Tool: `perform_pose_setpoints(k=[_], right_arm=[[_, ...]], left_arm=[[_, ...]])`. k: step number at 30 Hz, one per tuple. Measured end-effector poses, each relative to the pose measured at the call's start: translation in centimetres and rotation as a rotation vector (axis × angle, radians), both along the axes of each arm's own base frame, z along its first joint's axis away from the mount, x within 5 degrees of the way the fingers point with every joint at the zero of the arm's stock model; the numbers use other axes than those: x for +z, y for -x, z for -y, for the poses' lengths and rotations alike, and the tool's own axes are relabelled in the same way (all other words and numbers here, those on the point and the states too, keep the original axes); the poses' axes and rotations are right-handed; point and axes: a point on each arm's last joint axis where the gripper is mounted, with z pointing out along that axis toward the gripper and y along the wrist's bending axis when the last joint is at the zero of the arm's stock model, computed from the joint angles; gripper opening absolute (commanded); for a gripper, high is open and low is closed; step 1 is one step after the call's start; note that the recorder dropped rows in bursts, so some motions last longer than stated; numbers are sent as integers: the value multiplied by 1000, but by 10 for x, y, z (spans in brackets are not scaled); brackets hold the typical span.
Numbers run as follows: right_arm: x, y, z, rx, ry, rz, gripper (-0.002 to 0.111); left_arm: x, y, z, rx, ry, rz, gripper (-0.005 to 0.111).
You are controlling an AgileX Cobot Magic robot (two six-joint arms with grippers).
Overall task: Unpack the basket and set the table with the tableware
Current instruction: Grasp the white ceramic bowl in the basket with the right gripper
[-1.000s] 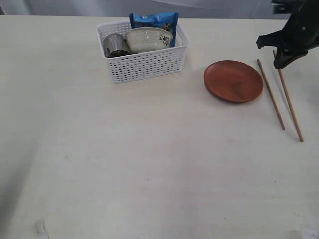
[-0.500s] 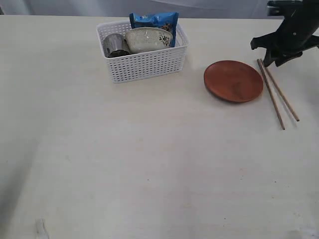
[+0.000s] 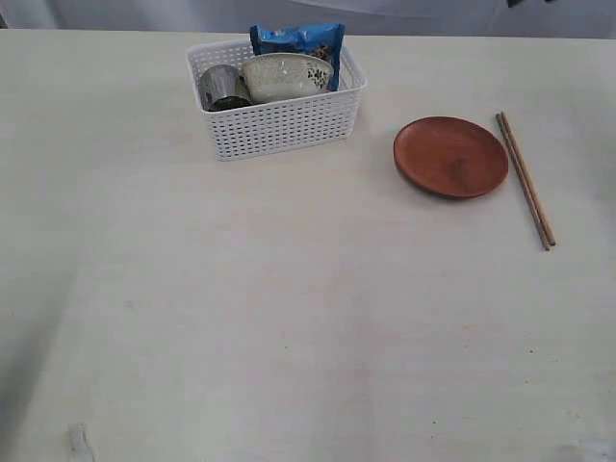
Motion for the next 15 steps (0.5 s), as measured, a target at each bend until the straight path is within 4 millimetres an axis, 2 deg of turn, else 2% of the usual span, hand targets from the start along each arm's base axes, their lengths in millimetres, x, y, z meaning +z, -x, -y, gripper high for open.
perform_pose_setpoints(k=[2, 4, 6, 8, 10, 15], right_arm=[[20, 10, -28, 153, -14, 60, 46], [25, 17, -57, 321, -17, 92, 46], [15, 25, -87, 548, 42, 96, 46], [-3, 35, -115, 775, 115, 89, 46], [-19, 42, -135, 939, 174, 104, 46], [-32, 41, -177, 1074, 279, 286, 46]], left_arm=[[0, 0, 0, 0, 0, 0, 0], [0, 0, 0, 0, 0, 0, 0], [0, 0, 0, 0, 0, 0, 0], [0, 0, 0, 0, 0, 0, 0], [0, 0, 0, 0, 0, 0, 0], [0, 0, 0, 0, 0, 0, 0]])
